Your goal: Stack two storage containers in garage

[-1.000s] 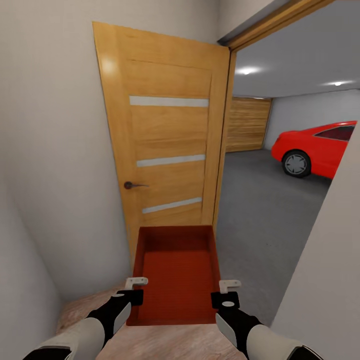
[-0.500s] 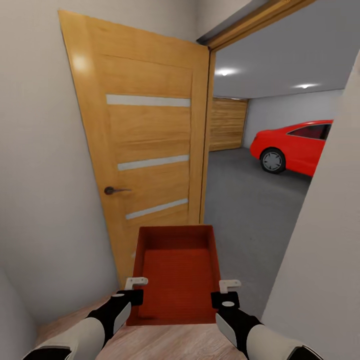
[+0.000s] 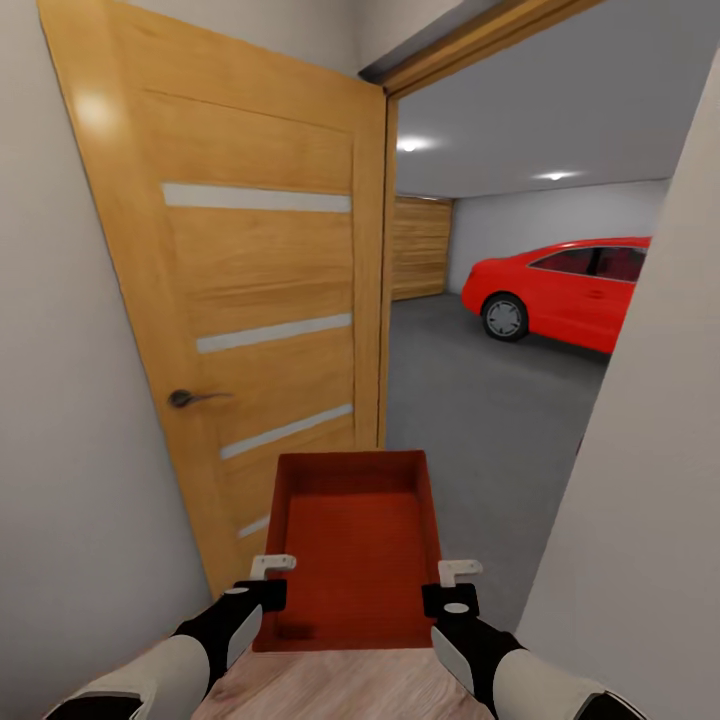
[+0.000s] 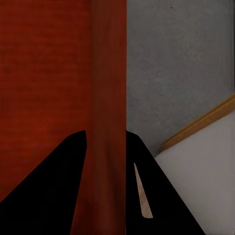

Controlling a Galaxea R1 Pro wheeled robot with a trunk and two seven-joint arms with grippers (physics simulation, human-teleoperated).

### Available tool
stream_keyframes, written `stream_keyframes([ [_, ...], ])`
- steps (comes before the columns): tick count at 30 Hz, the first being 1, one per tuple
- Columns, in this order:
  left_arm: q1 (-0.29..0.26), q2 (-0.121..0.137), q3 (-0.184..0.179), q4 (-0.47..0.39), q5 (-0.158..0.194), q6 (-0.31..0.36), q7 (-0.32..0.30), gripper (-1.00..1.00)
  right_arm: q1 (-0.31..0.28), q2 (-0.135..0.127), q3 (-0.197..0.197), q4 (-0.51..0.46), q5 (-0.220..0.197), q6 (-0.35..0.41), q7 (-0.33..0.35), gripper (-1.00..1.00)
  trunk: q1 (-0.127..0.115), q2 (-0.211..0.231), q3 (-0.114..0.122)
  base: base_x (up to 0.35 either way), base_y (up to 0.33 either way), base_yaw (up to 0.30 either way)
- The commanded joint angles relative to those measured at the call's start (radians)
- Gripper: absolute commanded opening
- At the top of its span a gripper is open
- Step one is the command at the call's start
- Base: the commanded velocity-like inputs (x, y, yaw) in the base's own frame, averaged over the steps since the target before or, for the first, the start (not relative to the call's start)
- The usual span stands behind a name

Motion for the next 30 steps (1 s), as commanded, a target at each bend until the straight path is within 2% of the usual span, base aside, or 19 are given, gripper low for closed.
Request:
stream_keyframes([
  [1,-0.001,0.018,0.043,-0.017,-0.02,0.007,0.009,-1.0,-0.001,0.0,-0.01,0.011,-0.025,-0.002,-0.008,-1.0,0.001,-0.002,-0.002,0.211,0.237,-0.242],
  [30,0.0,0.017,0.043,-0.017,-0.02,0.006,0.008,-1.0,-0.001,0.0,-0.01,0.011,-0.025,-0.002,-0.008,-1.0,0.001,-0.002,-0.002,0.213,0.237,-0.242],
])
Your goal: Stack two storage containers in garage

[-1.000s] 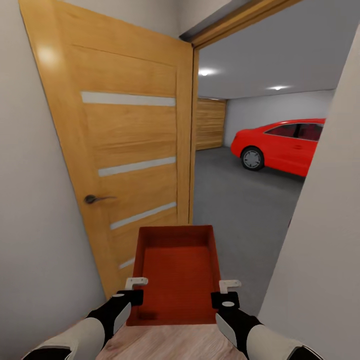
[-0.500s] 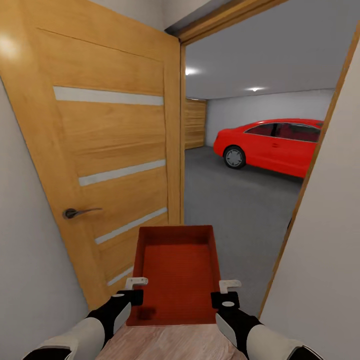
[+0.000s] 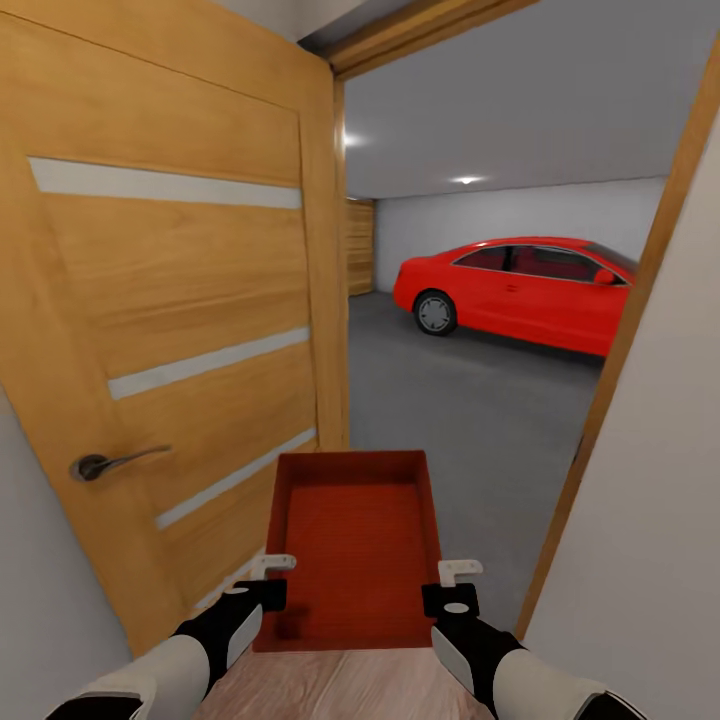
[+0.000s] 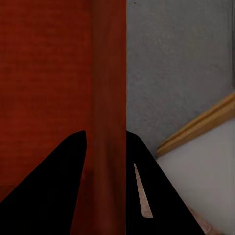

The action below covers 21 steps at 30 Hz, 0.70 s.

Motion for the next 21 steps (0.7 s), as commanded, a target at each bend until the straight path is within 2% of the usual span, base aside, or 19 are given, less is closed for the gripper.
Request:
stream_keyframes([
  [1,0.0,0.017,0.041,-0.015,-0.018,0.007,0.009,-1.0,-0.001,0.0,-0.01,0.012,-0.026,-0.002,-0.007,-1.0,0.001,-0.002,-0.002,0.215,0.23,-0.242],
  [12,-0.001,0.017,0.041,-0.015,-0.018,0.006,0.009,-1.0,-0.001,-0.001,-0.01,0.012,-0.026,-0.002,-0.007,-1.0,0.001,-0.002,-0.002,0.209,0.213,-0.242],
  [21,-0.001,0.016,0.041,-0.015,-0.018,0.006,0.009,-1.0,-0.001,-0.002,-0.01,0.012,-0.026,-0.002,-0.007,-1.0,0.001,-0.002,-0.002,0.099,0.035,-0.242],
])
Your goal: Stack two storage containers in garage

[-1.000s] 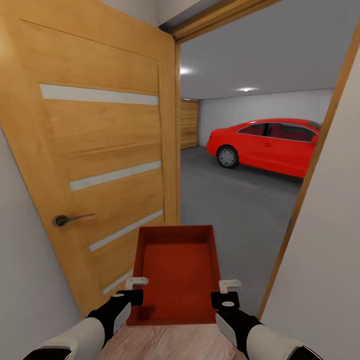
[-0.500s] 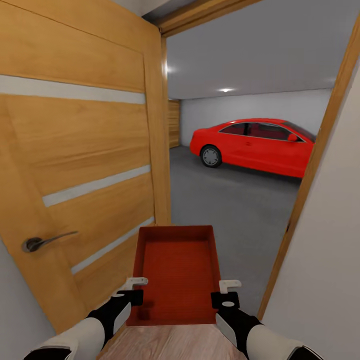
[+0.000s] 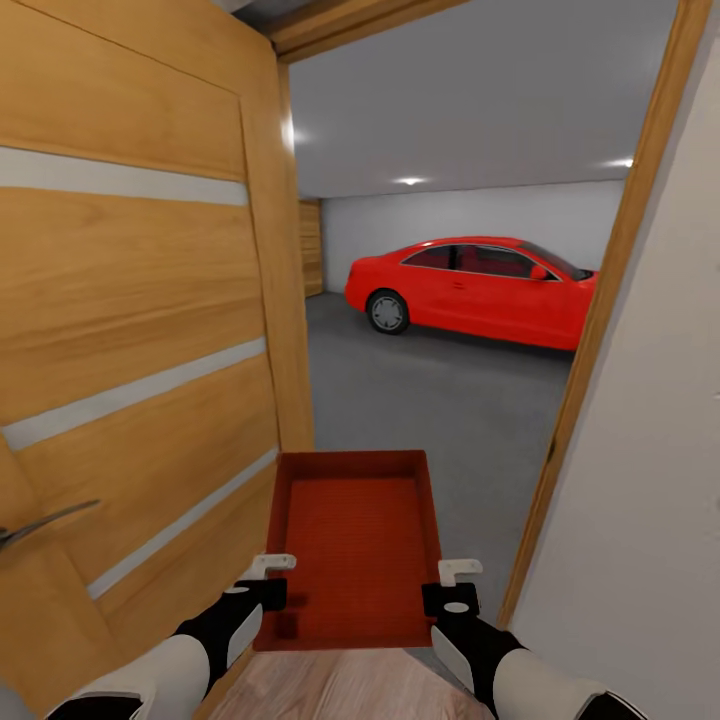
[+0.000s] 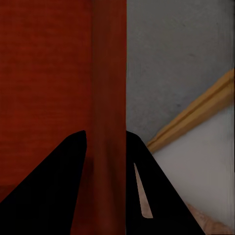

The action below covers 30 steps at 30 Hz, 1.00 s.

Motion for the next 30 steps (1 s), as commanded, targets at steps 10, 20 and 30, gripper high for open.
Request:
stream_keyframes([
  [10,0.0,0.018,0.04,-0.013,-0.017,0.006,0.009,-1.0,-0.001,-0.001,-0.01,0.015,-0.026,-0.002,-0.007,-1.0,0.001,-0.002,-0.002,0.089,0.011,-0.242],
  [20,0.0,0.018,0.04,-0.013,-0.017,0.006,0.008,-1.0,-0.001,0.0,-0.01,0.015,-0.026,-0.002,-0.007,-1.0,0.001,-0.002,-0.002,0.182,0.15,-0.242],
  [30,0.0,0.018,0.04,-0.013,-0.017,0.006,0.008,-1.0,-0.001,0.0,-0.01,0.015,-0.026,-0.002,-0.007,-1.0,0.001,-0.002,-0.002,0.242,0.213,-0.242],
])
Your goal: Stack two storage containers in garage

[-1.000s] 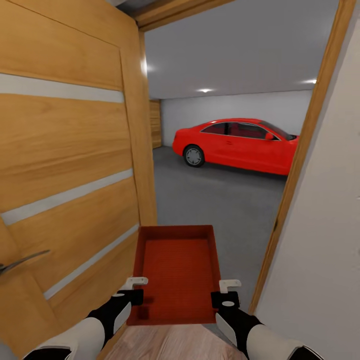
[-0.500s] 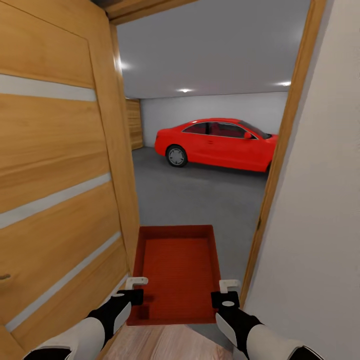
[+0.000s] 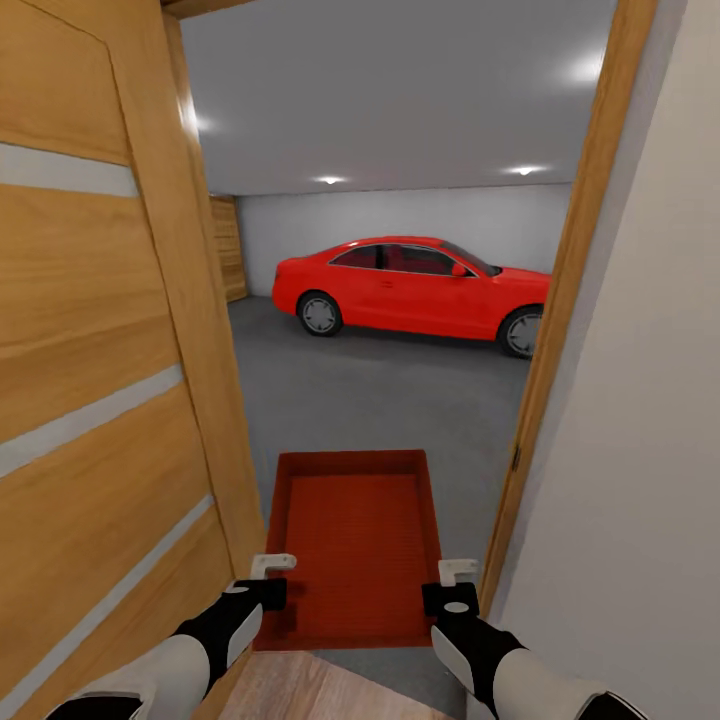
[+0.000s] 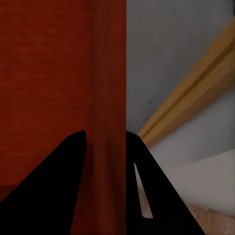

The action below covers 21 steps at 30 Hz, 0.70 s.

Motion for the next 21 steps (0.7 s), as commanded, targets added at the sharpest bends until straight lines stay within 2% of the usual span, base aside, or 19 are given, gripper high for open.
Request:
stream_keyframes([
  [1,-0.001,0.018,0.037,-0.012,-0.014,0.006,0.009,-1.0,-0.001,0.0,-0.01,0.016,-0.026,-0.002,-0.006,-1.0,0.001,-0.002,-0.002,0.243,0.214,-0.242],
  [21,-0.001,0.018,0.036,-0.012,-0.014,0.007,0.009,-1.0,-0.001,0.001,-0.01,0.016,-0.026,-0.002,-0.006,-1.0,0.001,-0.002,-0.002,0.243,0.214,-0.242],
])
